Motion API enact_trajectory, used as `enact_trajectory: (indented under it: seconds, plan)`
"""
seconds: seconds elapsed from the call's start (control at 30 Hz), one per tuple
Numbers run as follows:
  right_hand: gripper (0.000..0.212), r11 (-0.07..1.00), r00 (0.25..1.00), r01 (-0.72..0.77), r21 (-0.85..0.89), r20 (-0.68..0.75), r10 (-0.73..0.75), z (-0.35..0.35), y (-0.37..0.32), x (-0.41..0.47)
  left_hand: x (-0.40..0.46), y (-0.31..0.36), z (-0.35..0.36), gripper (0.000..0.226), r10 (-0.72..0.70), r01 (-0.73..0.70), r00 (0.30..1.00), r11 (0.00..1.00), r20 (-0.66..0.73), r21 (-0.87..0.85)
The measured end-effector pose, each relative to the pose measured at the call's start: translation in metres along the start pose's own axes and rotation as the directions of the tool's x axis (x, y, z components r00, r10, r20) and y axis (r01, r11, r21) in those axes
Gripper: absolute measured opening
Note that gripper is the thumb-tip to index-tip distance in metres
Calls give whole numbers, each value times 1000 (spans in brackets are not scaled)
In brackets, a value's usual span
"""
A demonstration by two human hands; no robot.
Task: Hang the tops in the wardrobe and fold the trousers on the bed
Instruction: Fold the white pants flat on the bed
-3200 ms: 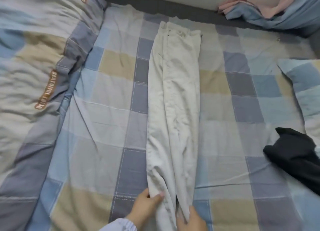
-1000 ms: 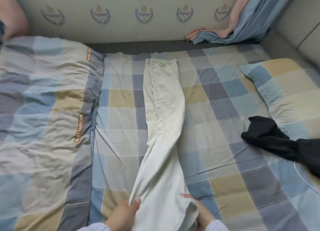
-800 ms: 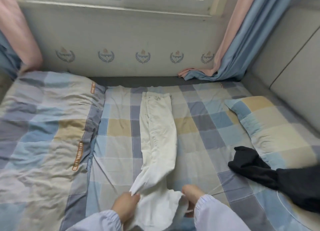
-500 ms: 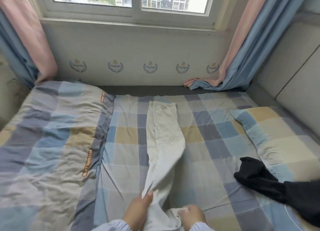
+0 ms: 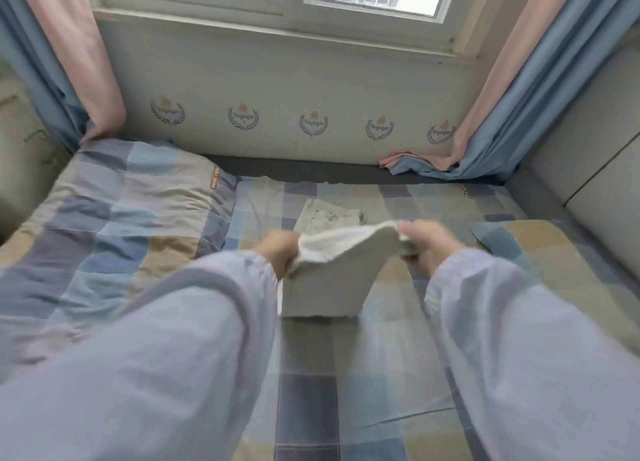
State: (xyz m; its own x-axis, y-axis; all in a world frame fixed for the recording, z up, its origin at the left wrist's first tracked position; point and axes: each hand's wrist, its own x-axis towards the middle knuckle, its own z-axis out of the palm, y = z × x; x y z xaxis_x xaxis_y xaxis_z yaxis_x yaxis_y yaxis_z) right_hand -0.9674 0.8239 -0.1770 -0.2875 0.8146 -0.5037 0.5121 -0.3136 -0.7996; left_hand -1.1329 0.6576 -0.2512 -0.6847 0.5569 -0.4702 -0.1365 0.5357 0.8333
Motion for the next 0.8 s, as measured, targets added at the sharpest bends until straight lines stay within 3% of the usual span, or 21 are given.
enact_trajectory:
  seconds: [0.03,0.07,0.1,0.13,0.17,0.2,0.23,0.27,0.33,0.37,0.4,0.47,0.6,0.7,0.8]
  plan:
    - [20,985,985,170,39,-8,-170,5,-34,-4,0,45,7,19,98,-100,995,991,-21,-90]
    - [23,909,898,416,25,-167,-406,-5,-60,-15,-5,103,-8,21,242,-277,957,927,-162,-254]
    - [22,798,767,601,25,-296,-569,-14,-82,-32,-12,142,-26,25,412,-490,855,840,-316,-233]
    - [23,665,599,745,-53,-388,-701,-21,-87,-45,-27,158,-33,30,570,-664,709,738,-416,-120]
    - [25,532,442,838,-122,-421,-792,-19,-72,-63,-40,154,-35,33,659,-750,562,661,-500,29]
    - [24,477,372,859,-187,-411,-832,-10,-35,-67,-43,127,-30,36,705,-774,468,618,-534,139]
    - [24,539,428,815,-211,-409,-806,1,12,-63,-39,90,-20,39,699,-756,475,635,-535,159]
    - [28,663,559,717,-214,-393,-730,15,62,-52,-34,44,-5,40,637,-685,593,720,-493,107]
    - [32,911,875,364,-193,-265,-406,43,175,-23,-17,-68,32,40,370,-375,876,926,-309,46]
    - [31,947,957,192,-257,-166,-239,54,229,-11,-8,-129,51,38,205,-194,957,978,-204,71]
    - [29,929,992,76,-363,-67,-107,62,279,-1,-4,-188,67,33,24,-9,989,994,-142,107]
    - [22,822,985,-82,-563,82,155,73,369,10,1,-292,91,37,-225,237,971,954,-84,183]
    - [46,620,859,-273,-736,103,501,81,475,8,-18,-415,123,43,-474,418,878,823,60,383]
    - [34,588,849,-264,-764,104,517,76,507,4,-35,-443,136,41,-501,459,865,816,34,351]
    - [22,685,888,-218,-695,150,435,69,513,1,-49,-434,143,42,-454,444,889,830,-52,337]
